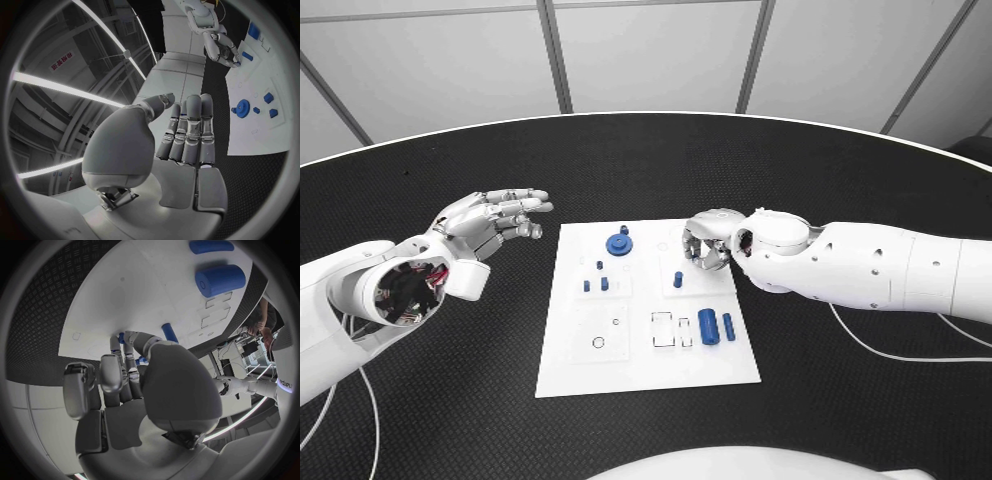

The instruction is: Assemble the parts on the task board

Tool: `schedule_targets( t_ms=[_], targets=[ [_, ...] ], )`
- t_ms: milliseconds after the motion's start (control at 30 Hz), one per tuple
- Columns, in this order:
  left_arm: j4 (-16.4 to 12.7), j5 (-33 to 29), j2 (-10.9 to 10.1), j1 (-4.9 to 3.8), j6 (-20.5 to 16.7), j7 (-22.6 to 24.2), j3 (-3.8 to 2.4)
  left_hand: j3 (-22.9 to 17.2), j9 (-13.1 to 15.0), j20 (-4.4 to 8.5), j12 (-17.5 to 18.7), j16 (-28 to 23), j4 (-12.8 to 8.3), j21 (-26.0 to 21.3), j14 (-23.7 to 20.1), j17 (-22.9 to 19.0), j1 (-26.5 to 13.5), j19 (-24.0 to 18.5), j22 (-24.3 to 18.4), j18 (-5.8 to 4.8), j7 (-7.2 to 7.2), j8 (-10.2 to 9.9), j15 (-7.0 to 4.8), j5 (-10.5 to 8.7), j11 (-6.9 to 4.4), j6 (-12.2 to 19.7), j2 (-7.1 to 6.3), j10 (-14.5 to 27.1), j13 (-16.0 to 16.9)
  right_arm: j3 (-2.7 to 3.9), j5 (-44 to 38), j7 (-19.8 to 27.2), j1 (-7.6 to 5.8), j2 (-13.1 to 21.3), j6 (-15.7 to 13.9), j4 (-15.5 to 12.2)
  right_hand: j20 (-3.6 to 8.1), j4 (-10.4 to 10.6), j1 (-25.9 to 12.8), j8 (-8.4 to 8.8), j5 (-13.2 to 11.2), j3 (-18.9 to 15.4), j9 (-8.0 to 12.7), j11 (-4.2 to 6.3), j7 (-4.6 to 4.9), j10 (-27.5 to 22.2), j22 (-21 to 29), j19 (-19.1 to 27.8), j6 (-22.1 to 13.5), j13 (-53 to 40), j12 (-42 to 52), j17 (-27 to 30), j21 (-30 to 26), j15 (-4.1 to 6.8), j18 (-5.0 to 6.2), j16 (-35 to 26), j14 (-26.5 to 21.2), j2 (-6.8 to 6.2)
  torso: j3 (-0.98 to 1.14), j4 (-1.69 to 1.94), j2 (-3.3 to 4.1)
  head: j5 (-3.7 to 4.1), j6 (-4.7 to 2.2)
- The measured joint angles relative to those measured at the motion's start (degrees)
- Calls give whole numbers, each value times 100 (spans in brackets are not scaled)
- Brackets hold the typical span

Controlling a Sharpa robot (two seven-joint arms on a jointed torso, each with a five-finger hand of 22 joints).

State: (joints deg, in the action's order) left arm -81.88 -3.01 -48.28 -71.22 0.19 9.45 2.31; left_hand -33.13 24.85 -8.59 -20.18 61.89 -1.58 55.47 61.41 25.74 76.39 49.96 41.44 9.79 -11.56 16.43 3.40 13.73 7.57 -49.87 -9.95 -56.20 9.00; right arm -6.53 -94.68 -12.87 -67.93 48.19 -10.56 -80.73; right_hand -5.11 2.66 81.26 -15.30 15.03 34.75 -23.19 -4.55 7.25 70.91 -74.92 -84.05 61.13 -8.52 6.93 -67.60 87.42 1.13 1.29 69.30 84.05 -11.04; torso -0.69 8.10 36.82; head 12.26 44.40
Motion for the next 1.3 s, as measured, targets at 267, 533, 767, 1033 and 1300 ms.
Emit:
schedule_targets(
  t_ms=[267,533,767,1033,1300],
  targets=[
    [24,1,9,0,-9,-3,0,0,-5,0,0,0,0,0,0,-6,10,0,-4,0,0,0,0,0,0,0,11,0,-4,1,-191,-71,3,48,-260,-87,21,-95,9,-47,3,95,-53,44,-29,95,0,21,31,-48,23,5,34,12,1,61,12,8,2,-3,-3,10,4],
    [48,1,20,0,-4,-5,0,0,-5,0,0,-22,0,0,0,-14,10,0,-4,0,0,0,0,0,0,0,11,0,-4,2,-266,-93,3,129,-346,-195,43,-132,8,-46,22,132,-77,45,-29,96,0,0,30,-61,21,4,34,12,1,60,12,8,2,-4,-7,15,5],
    [83,1,30,0,10,-22,0,0,-4,0,0,-22,0,0,0,-13,11,0,-3,-1,0,0,0,0,0,0,11,0,-10,4,-279,-112,2,280,-385,-418,42,-132,8,-46,21,132,-82,46,-30,97,1,0,30,-66,16,6,34,12,1,60,12,7,1,-5,-7,25,2],
    [139,1,55,1,28,-31,1,16,-9,0,0,-21,-16,0,0,-21,11,0,-3,-1,0,0,0,0,0,0,11,0,-10,45,-281,-163,-18,603,-532,-1009,42,-132,8,-45,21,132,-84,46,-30,97,1,0,29,-72,15,10,34,12,2,91,12,7,-2,-12,-13,22,-1],
    [186,1,107,1,59,-29,1,16,-9,0,0,-21,-16,0,0,-25,11,0,-3,-1,0,0,0,0,0,0,11,0,-14,175,-282,-189,-162,768,-636,-1653,42,-132,8,-42,20,132,-86,46,-19,97,1,0,40,-72,-1,-6,33,11,2,91,12,7,-5,-15,-24,-5,-18]
  ],
)
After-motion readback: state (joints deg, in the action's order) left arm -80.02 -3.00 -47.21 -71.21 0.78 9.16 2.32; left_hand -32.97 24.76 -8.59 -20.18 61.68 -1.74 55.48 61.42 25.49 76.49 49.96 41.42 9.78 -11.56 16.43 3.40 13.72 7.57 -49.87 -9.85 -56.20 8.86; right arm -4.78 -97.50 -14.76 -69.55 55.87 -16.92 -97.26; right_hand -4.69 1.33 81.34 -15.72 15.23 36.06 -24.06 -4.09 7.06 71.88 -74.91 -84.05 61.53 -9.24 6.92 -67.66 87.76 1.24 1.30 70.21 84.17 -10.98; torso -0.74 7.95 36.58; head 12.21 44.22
